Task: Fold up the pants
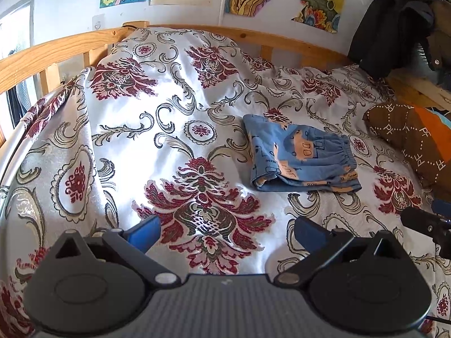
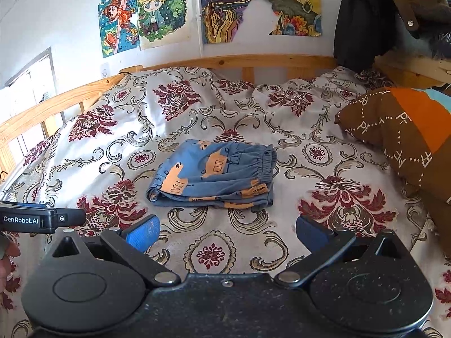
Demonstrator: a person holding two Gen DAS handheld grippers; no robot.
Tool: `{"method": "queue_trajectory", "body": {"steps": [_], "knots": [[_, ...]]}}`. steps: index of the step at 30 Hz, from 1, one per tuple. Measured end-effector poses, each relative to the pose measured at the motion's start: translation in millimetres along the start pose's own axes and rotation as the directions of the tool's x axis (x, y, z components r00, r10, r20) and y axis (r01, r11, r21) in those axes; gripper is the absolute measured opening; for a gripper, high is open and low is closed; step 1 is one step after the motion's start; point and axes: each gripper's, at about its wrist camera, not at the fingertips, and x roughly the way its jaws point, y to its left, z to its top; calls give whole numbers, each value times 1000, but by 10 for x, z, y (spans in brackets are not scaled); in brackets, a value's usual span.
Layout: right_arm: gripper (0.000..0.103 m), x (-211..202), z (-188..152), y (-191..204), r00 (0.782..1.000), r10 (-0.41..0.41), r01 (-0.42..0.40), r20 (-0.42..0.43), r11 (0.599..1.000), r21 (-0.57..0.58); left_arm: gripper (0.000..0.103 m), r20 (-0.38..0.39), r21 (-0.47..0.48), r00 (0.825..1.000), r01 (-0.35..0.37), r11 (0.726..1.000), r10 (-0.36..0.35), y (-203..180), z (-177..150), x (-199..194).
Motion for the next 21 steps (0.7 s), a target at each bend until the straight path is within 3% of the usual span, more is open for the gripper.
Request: {"method": "queue_trajectory", "body": {"steps": [9,21], "knots": [[102,2,-1,4,1000,6,-6,-8,1000,3,103,-51,-53,999,-7,999,4,46,-19,48],[102,3,-4,1,1000,9,-9,-8,1000,4,103,-36,33,998,-43,999,44,-30,-21,36]]}}
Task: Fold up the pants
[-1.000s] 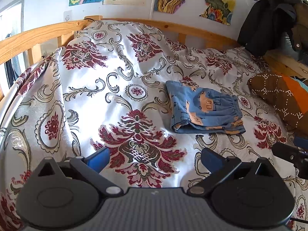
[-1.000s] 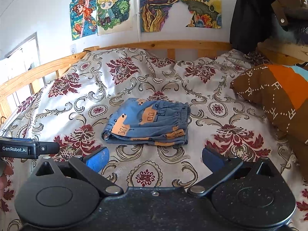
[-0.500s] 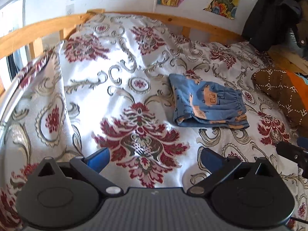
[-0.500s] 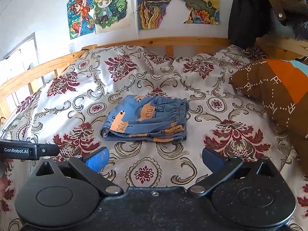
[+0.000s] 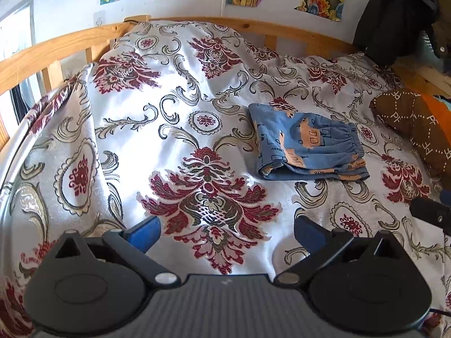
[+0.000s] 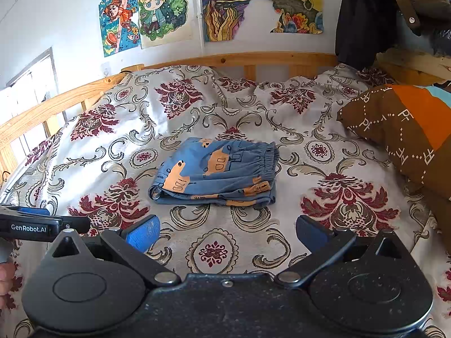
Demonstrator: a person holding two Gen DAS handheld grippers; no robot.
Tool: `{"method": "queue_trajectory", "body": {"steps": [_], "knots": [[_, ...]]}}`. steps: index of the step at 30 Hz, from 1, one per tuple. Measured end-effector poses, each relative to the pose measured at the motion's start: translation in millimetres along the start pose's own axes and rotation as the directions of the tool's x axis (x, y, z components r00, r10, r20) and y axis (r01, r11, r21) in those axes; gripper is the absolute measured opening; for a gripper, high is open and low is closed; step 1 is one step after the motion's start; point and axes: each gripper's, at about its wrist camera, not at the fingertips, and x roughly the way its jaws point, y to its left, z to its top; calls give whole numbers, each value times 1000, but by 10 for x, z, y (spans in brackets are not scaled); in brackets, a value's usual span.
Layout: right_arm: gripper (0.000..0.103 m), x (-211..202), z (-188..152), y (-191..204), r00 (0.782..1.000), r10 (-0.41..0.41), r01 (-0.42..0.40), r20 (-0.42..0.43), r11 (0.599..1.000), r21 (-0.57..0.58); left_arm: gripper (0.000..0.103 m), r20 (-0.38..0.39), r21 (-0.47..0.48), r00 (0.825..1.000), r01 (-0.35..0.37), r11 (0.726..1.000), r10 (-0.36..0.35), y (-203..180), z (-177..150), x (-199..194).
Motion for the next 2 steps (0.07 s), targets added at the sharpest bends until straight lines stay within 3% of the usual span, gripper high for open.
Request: {"method": "queue_trajectory", "body": {"steps": [2], "knots": [[102,2,0,-1,1000,0,0,0,1000,0,103,-1,4,1000,9,1000,-9,0,2,2]]}}
